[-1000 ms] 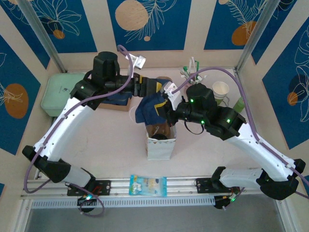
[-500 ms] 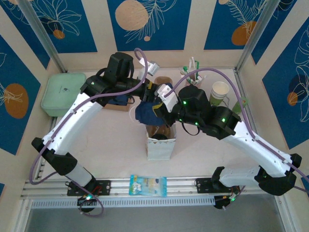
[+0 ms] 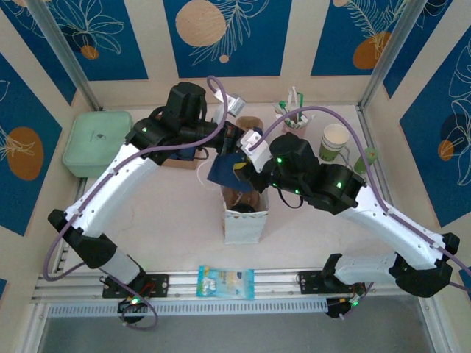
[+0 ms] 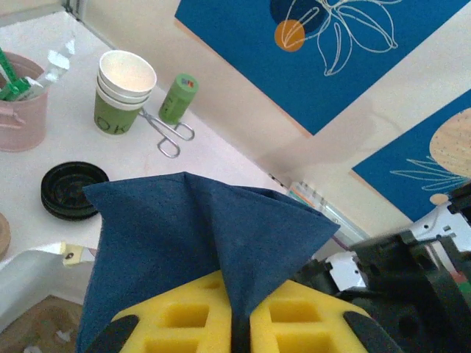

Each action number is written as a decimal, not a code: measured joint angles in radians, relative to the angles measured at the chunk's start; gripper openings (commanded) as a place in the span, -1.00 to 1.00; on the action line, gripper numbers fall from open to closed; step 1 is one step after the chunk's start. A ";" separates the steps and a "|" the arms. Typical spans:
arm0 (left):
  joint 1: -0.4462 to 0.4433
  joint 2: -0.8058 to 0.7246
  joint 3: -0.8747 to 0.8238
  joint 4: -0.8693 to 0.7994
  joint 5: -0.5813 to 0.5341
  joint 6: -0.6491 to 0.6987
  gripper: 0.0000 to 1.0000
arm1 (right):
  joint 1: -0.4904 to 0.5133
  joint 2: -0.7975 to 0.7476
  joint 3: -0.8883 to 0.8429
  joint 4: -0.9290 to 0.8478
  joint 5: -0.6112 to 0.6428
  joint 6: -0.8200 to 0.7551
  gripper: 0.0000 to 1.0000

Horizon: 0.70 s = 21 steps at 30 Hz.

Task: Pack the takeout coffee

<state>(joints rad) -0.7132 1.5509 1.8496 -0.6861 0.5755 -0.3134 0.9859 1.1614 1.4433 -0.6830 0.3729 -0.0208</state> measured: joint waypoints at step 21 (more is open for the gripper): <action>0.000 -0.167 -0.594 1.049 0.078 -0.270 -1.00 | -0.011 -0.342 -0.105 -0.002 0.050 0.107 0.10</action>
<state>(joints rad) -0.7128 1.3842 1.2556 0.3634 0.6533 -0.5831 0.9745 0.8192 1.3384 -0.6849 0.4232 0.0864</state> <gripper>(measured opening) 0.068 0.535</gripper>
